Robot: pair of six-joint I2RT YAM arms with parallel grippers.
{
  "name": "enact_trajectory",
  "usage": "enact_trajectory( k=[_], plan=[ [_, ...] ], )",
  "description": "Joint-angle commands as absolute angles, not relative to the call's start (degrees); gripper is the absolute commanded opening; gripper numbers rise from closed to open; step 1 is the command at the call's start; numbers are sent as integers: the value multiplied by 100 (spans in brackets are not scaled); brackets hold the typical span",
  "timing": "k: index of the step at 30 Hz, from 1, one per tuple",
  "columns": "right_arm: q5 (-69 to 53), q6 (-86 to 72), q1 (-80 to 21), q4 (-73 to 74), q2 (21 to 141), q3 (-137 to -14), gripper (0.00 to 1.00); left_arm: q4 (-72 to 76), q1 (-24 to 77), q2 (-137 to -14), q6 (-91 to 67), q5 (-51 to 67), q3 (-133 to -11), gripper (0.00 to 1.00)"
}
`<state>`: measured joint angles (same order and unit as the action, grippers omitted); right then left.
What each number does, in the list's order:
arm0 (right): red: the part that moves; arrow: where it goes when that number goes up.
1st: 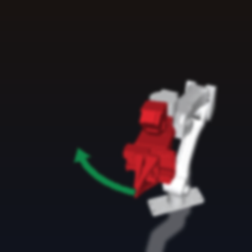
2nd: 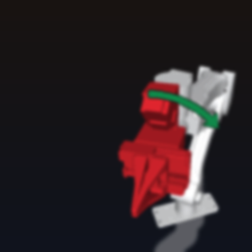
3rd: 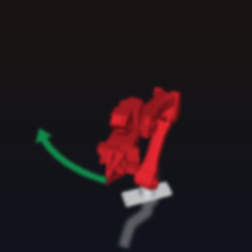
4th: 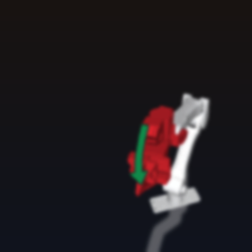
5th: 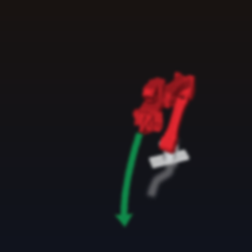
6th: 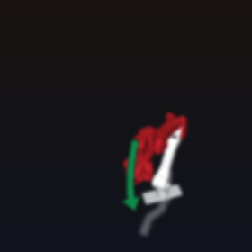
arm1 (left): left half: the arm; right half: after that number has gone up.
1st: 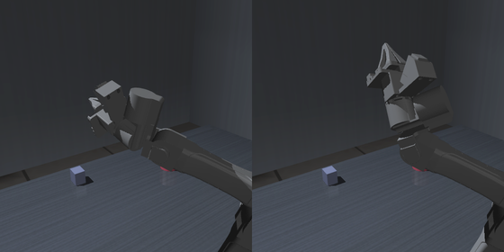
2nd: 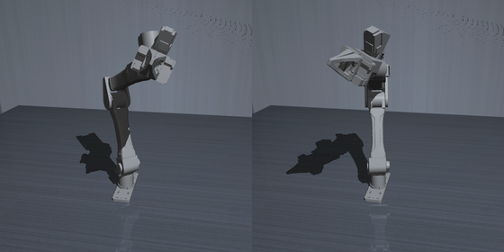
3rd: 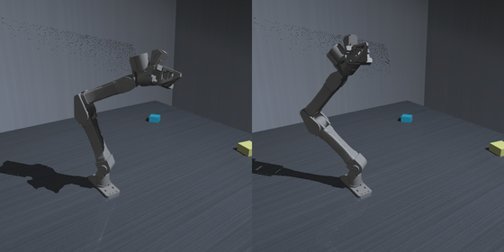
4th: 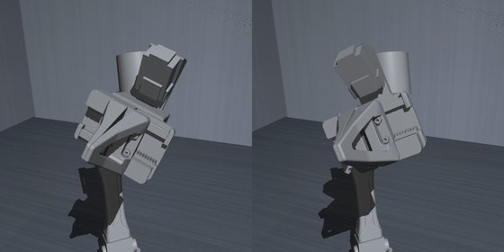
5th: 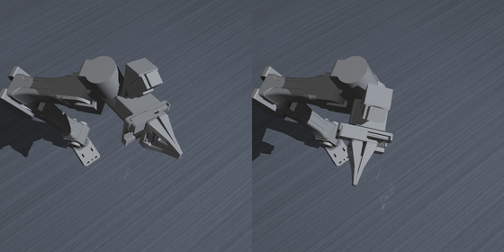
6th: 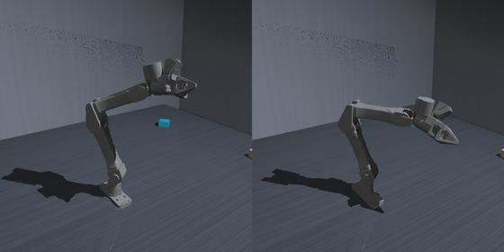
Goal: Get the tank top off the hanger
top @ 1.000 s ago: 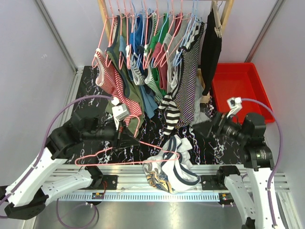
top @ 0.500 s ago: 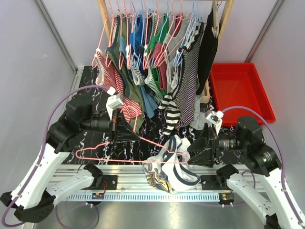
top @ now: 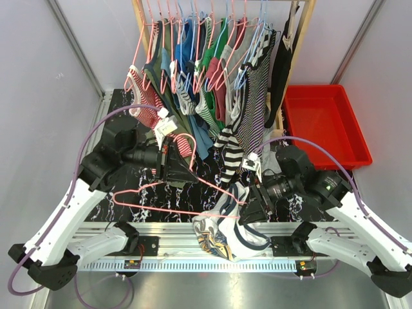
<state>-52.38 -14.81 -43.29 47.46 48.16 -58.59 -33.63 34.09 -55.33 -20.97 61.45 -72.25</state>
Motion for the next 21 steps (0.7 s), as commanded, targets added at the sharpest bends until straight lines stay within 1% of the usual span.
enact_trajectory(
  k=[1, 3, 4, 6, 7, 8, 9, 14, 15, 16, 17, 18, 19, 21],
  plan=[
    [-5072, -1345, -4579, 4808, 4869, -6082, 56, -2962, 3349, -5651, -2197, 6372, -7348, 0],
    [-4967, -1354, -4746, 4816, 4939, -6064, 49, -2918, 3331, -5739, -2197, 6381, -7356, 0],
    [-4940, -1345, -4798, 4816, 4957, -6064, 41, -2918, 3314, -5757, -2197, 6372, -7365, 0],
    [-4852, -1345, -4887, 4808, 5010, -6064, 30, -2927, 3279, -5836, -2162, 6381, -7365, 0],
    [-4825, -1353, -4904, 4808, 5018, -6073, 14, -2927, 3270, -5853, -2153, 6381, -7365, 0],
    [-4764, -1345, -4922, 4816, 5027, -6082, 6, -2962, 3252, -5871, -2127, 6381, -7365, 0],
    [-4598, -1353, -4922, 4843, 5019, -6099, 0, -2988, 3217, -5888, -2083, 6372, -7365, 0],
    [-3965, -1371, -4931, 4896, 4799, -6152, 0, -3698, 3182, -5950, -1583, 5952, -7479, 0],
    [-3755, -1388, -4922, 4878, 4755, -6152, 0, -3822, 3182, -5950, -1512, 5811, -7497, 2],
    [-3649, -1415, -4922, 4895, 4677, -6170, 0, -4119, 3173, -5941, -1425, 5636, -7523, 34],
    [-3456, -1415, -4922, 4965, 4650, -6187, 0, -4270, 3173, -5933, -1241, 5068, -7610, 54],
    [-3350, -1450, -4931, 5009, 4597, -6205, 0, -4402, 3182, -5898, -1196, 4706, -7655, 66],
    [-3244, -1450, -4922, 5105, 4562, -6240, 0, -4560, 3182, -5784, -1169, 3910, -7690, 99],
    [-3006, -1494, -4931, 5176, 4466, -6249, 0, -4649, 3173, -5495, -1160, 3203, -7761, 99]
  ],
)
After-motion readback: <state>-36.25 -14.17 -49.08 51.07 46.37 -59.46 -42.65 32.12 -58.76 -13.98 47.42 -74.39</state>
